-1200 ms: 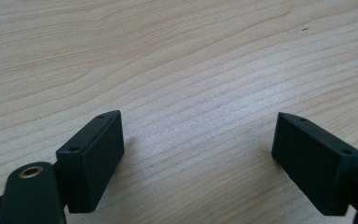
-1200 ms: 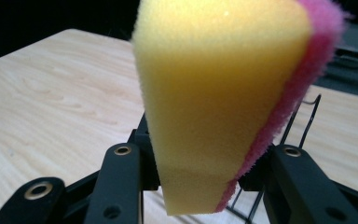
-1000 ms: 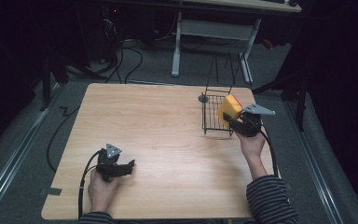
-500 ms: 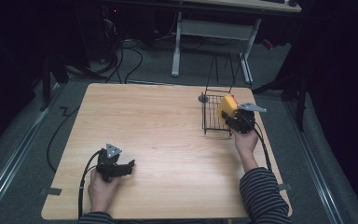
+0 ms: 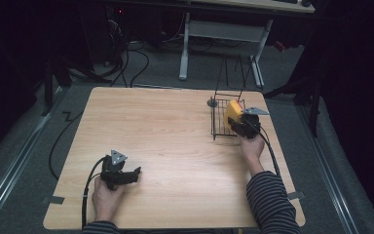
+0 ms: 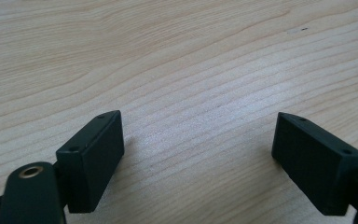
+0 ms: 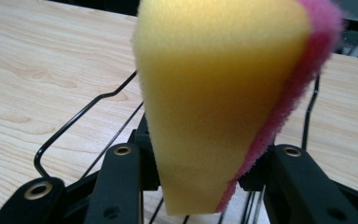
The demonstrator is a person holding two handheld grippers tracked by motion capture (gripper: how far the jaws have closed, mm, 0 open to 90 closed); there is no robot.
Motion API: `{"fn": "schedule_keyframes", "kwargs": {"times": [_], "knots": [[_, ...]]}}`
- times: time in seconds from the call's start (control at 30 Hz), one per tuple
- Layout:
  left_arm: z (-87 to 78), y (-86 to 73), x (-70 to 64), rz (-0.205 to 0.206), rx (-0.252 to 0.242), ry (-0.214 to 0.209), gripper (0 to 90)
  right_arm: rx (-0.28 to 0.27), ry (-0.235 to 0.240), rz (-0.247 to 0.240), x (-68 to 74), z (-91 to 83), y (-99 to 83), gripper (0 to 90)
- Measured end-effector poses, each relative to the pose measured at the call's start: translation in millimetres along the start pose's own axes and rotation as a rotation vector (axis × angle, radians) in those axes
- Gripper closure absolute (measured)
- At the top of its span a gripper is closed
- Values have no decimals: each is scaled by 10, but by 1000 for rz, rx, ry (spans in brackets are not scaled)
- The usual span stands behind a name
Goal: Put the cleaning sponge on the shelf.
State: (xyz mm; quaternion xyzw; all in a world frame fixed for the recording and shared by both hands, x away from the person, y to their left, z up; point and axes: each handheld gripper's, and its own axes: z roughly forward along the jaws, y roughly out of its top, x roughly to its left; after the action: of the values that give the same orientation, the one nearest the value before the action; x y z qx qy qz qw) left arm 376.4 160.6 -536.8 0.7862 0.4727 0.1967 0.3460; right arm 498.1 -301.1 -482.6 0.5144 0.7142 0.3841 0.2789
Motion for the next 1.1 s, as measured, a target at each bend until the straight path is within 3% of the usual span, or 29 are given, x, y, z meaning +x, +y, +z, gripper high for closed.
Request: {"fn": "schedule_keyframes", "kwargs": {"times": [0.2, 0.53, 0.8, 0.9, 1.1], "knots": [[0, 0, 0, 0, 0, 1, 174, 17, -7, -23, 20, 67, 20, 609], [0, 0, 0, 0, 0, 1, 174, 23, 1, -5, -3, 74, 27, 600], [0, 0, 0, 0, 0, 1, 174, 51, 0, 28, -49, 79, 12, 427], [1, -1, -2, -2, -2, 1, 174, 41, 28, 52, -68, 52, 23, 372], [1, -1, -2, -2, -2, 1, 174, 38, 46, 59, -90, -30, 17, 335]]}}
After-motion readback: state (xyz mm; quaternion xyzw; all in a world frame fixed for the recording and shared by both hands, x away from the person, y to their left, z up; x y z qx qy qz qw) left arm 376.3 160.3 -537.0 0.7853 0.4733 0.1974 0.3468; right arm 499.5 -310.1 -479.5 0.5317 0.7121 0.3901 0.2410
